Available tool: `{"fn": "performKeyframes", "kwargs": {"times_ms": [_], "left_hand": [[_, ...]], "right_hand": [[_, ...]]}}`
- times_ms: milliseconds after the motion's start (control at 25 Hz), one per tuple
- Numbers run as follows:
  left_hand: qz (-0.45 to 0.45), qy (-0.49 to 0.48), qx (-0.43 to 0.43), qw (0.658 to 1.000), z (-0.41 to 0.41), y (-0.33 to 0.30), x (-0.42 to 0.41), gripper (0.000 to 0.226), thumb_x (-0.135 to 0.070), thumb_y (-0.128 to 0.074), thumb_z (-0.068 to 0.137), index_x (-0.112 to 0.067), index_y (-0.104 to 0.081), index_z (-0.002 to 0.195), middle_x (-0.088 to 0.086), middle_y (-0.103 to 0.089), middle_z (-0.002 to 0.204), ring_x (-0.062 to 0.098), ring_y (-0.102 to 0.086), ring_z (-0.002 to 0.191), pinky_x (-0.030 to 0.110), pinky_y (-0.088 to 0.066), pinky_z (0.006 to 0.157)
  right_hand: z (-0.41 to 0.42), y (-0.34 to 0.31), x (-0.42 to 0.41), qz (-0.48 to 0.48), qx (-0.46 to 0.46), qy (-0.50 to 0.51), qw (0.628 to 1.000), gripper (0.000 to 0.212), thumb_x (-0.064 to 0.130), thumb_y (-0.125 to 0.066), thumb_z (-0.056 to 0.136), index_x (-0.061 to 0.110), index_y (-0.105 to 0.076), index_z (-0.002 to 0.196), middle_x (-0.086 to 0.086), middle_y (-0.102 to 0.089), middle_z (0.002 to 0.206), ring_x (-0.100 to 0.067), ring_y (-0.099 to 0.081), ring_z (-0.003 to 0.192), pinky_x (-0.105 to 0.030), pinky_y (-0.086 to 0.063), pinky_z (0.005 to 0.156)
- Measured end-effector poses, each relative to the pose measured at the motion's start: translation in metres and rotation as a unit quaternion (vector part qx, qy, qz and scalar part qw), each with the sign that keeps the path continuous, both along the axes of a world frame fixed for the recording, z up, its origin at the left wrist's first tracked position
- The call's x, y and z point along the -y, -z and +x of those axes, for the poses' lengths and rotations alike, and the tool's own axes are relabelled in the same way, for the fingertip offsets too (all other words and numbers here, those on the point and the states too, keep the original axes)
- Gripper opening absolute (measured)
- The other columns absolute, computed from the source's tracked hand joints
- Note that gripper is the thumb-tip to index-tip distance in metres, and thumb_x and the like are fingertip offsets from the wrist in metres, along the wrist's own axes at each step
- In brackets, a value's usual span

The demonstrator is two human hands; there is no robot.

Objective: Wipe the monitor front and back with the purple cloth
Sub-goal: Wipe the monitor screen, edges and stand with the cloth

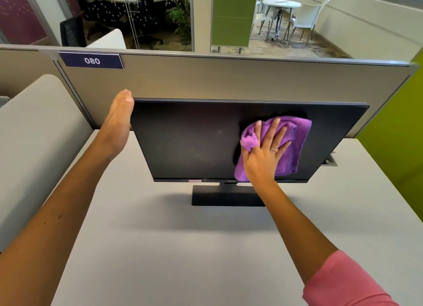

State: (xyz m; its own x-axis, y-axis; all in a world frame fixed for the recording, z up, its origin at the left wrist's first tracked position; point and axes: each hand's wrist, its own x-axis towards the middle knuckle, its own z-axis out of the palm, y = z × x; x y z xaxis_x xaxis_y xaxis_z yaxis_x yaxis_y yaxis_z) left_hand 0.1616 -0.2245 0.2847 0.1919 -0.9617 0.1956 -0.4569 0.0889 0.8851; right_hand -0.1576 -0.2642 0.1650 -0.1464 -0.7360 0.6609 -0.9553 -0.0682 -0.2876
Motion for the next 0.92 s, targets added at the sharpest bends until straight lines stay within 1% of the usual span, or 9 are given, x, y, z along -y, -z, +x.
{"fn": "performKeyframes", "kwargs": {"times_ms": [120,200,320,400,440,480,560,720,920], "left_hand": [[-0.004,0.017,-0.01,1.0,0.003,0.0,-0.002,0.054,-0.045,-0.017,0.103,-0.025,-0.012,0.152,-0.01,-0.012,0.159,0.005,-0.011,0.145,0.022,-0.009,0.113],[0.001,0.028,-0.005,1.0,0.006,-0.001,-0.003,0.053,-0.043,-0.017,0.103,-0.024,-0.012,0.152,-0.01,-0.012,0.159,0.005,-0.01,0.144,0.019,-0.009,0.11],[0.0,0.045,0.009,0.999,0.006,-0.004,-0.003,0.052,-0.039,-0.017,0.104,-0.022,-0.01,0.152,-0.009,-0.009,0.159,0.004,-0.008,0.145,0.019,-0.007,0.112],[-0.004,0.055,0.017,0.998,0.007,-0.004,-0.004,0.051,-0.035,-0.018,0.105,-0.02,-0.01,0.152,-0.008,-0.008,0.159,0.005,-0.007,0.145,0.018,-0.006,0.112],[-0.004,0.059,0.018,0.998,0.008,-0.004,-0.004,0.05,-0.034,-0.018,0.105,-0.02,-0.01,0.152,-0.008,-0.008,0.159,0.005,-0.007,0.145,0.018,-0.006,0.111],[-0.005,0.063,0.017,0.998,0.01,-0.004,-0.004,0.05,-0.033,-0.019,0.105,-0.02,-0.01,0.152,-0.008,-0.008,0.159,0.004,-0.007,0.145,0.017,-0.006,0.111],[-0.007,0.075,0.018,0.997,0.013,-0.003,-0.003,0.049,-0.031,-0.02,0.105,-0.019,-0.011,0.152,-0.009,-0.008,0.159,0.003,-0.007,0.144,0.016,-0.006,0.11],[-0.012,0.097,-0.001,0.995,0.018,-0.003,-0.002,0.048,-0.027,-0.02,0.105,-0.018,-0.014,0.152,-0.009,-0.01,0.159,0.002,-0.009,0.144,0.016,-0.008,0.111],[-0.006,0.13,-0.026,0.991,0.025,-0.004,-0.004,0.047,-0.025,-0.019,0.105,-0.019,-0.015,0.152,-0.011,-0.012,0.159,-0.005,-0.011,0.14,0.012,-0.01,0.11]], "right_hand": [[0.06,-0.013,0.003,-0.013,-0.002,-0.011,1.0,0.068,0.054,-0.03,0.095,0.021,-0.009,0.15,-0.021,-0.018,0.154,-0.046,-0.006,0.141,-0.07,-0.01,0.107],[0.093,-0.002,0.001,-0.016,-0.064,-0.05,0.997,0.07,0.057,-0.028,0.094,0.022,-0.007,0.15,-0.014,-0.011,0.157,-0.042,0.008,0.142,-0.068,-0.003,0.108],[0.096,0.036,-0.011,0.007,-0.177,-0.094,0.98,0.071,0.052,-0.042,0.092,0.023,-0.011,0.15,-0.009,-0.002,0.156,-0.034,0.019,0.142,-0.067,-0.008,0.108],[0.072,0.063,-0.022,0.056,-0.202,-0.072,0.975,0.079,0.049,-0.048,0.092,0.026,0.001,0.15,-0.008,0.016,0.156,-0.032,0.022,0.142,-0.067,-0.008,0.109],[0.057,0.07,-0.027,0.077,-0.171,-0.047,0.981,0.081,0.047,-0.048,0.092,0.027,0.006,0.149,-0.01,0.018,0.156,-0.034,0.017,0.142,-0.067,-0.009,0.11],[0.043,0.07,-0.03,0.08,-0.12,-0.016,0.989,0.079,0.044,-0.048,0.092,0.025,0.003,0.15,-0.015,0.01,0.156,-0.039,0.007,0.143,-0.068,-0.013,0.108],[0.025,0.055,-0.028,0.075,-0.006,0.035,0.997,0.071,0.036,-0.046,0.09,0.02,-0.012,0.15,-0.025,-0.01,0.154,-0.048,-0.01,0.14,-0.071,-0.021,0.104],[0.04,-0.002,-0.006,0.02,0.142,0.031,0.989,0.067,0.035,-0.047,0.096,0.014,-0.011,0.149,-0.03,-0.002,0.153,-0.052,0.003,0.139,-0.066,-0.012,0.111],[0.125,-0.049,-0.002,-0.071,0.129,-0.091,0.985,0.079,0.036,-0.047,0.095,0.006,0.005,0.147,-0.028,0.004,0.153,-0.046,0.009,0.14,-0.054,0.003,0.115]]}}
